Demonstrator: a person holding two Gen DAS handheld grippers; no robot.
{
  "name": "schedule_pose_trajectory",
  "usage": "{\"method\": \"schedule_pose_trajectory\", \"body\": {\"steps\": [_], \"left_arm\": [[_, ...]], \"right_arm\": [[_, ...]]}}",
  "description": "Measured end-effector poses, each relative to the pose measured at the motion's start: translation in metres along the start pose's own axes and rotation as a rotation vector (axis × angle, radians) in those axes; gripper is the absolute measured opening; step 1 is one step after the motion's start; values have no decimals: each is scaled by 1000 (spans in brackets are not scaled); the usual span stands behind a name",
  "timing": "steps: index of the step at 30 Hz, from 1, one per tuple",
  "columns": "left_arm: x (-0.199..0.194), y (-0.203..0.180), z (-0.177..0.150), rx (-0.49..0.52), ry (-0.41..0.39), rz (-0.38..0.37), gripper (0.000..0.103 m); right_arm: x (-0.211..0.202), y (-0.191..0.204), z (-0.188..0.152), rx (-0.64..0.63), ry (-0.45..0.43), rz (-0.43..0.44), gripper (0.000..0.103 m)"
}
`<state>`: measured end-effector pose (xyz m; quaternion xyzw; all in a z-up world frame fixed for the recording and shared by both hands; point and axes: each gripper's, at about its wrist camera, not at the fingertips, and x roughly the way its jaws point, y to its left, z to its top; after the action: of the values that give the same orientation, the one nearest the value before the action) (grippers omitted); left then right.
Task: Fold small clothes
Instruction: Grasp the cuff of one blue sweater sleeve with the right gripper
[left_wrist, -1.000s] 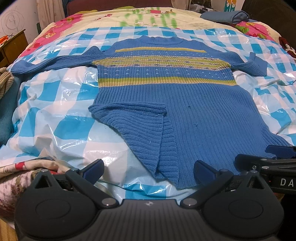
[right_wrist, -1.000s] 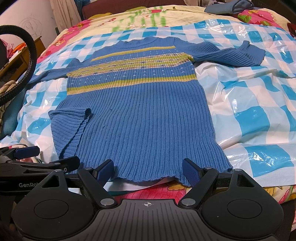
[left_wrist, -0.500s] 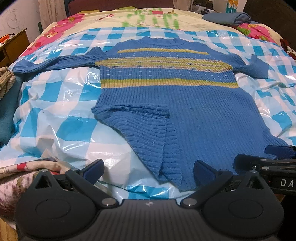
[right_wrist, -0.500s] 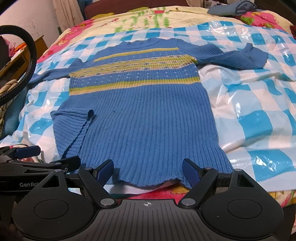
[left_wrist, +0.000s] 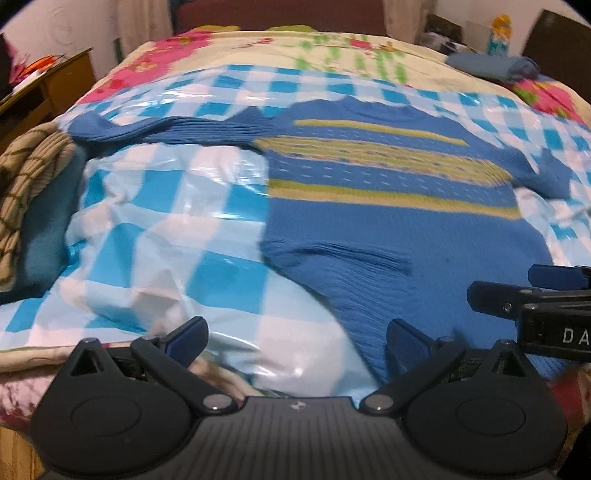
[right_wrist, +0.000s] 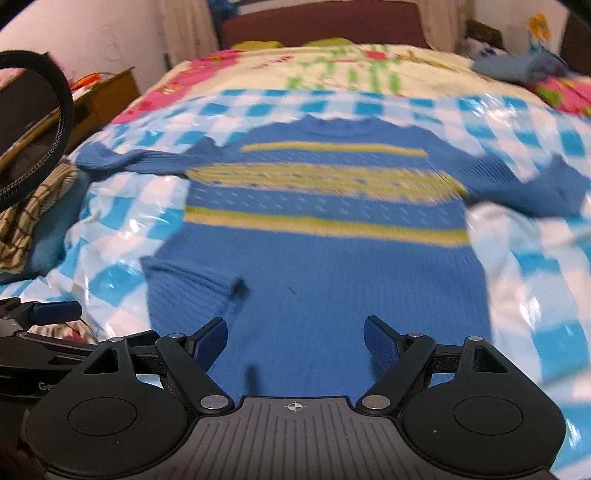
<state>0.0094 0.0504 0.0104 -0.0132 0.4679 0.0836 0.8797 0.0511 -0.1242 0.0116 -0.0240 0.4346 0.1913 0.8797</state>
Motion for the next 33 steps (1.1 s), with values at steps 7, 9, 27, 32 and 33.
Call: {"method": "schedule_pose_trajectory", "body": {"steps": [7,9,27,32,33], "left_arm": [[-4,32,6,-57,-37,37,103],[-7,42,8,-82,-37,48,103],[-33,94,66,-85,-178,30,103],[-16,71,80,-32,-169,-17,103],[-11,63,81,-23,-160,-36,103]], "right_arm": [[32,10,15,-28,5,102,81],[44,15,19,-52,-3,120,78],[42,101,15,-126,178,671,14],[21,76,5,-129,170,662,14],[18,61,5,-92,168,639,14]]}}
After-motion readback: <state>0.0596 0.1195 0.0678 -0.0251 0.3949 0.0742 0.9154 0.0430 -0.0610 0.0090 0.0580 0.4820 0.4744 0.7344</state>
